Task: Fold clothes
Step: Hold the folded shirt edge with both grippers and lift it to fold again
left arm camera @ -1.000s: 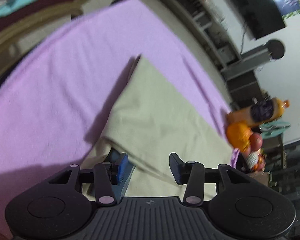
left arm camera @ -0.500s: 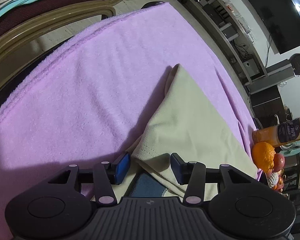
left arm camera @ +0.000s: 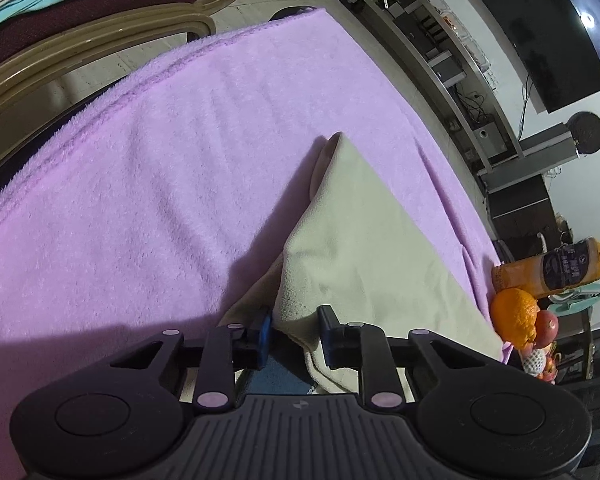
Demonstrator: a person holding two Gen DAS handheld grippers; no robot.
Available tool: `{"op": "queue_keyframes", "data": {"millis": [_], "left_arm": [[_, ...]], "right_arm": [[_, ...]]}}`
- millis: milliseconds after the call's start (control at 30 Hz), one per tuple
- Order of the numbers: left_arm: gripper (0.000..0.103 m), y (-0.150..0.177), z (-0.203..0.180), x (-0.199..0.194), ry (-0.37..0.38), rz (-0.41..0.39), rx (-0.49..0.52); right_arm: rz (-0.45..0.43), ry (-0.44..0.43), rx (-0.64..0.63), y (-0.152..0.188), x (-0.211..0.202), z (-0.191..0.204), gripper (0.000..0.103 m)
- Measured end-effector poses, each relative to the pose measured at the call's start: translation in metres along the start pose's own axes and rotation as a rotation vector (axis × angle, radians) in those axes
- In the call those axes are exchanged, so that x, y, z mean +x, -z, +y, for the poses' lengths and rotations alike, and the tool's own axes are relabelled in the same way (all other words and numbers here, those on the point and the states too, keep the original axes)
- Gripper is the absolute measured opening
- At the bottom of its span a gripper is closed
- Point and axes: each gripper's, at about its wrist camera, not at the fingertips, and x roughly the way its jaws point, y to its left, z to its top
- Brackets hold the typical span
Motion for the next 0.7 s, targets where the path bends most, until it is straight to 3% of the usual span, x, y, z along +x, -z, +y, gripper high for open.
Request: {"op": "queue_keyframes", "data": {"millis": [167, 267, 333, 567, 700], "left_arm": [[0.014, 0.002, -0.007, 0.007, -0.041, -0.005, 0.020], [0.009, 0.004, -0.014, 0.010, -0.069, -0.022, 0.045], [0.008, 0.006, -0.019, 0.007, -0.084, -0.044, 0.067], [0.007, 0.017, -0.052, -0.032, -0.075, -0.167, 0.215], [0.007, 0.030, -0.047, -0.045, -0.085, -0.162, 0.235]], "right_arm": [[-0.008, 0.077, -0.041, 0.000, 0.012, 0.003, 0.032], [-0.037, 0.113, -0.078, 0.002, 0.014, 0.009, 0.014], [-0.061, 0.122, -0.111, 0.005, 0.011, 0.014, 0.009], [-0.112, -0.046, -0.087, 0.009, -0.027, 0.031, 0.006], [-0.121, -0.097, -0.071, 0.016, -0.053, 0.034, 0.006]]}}
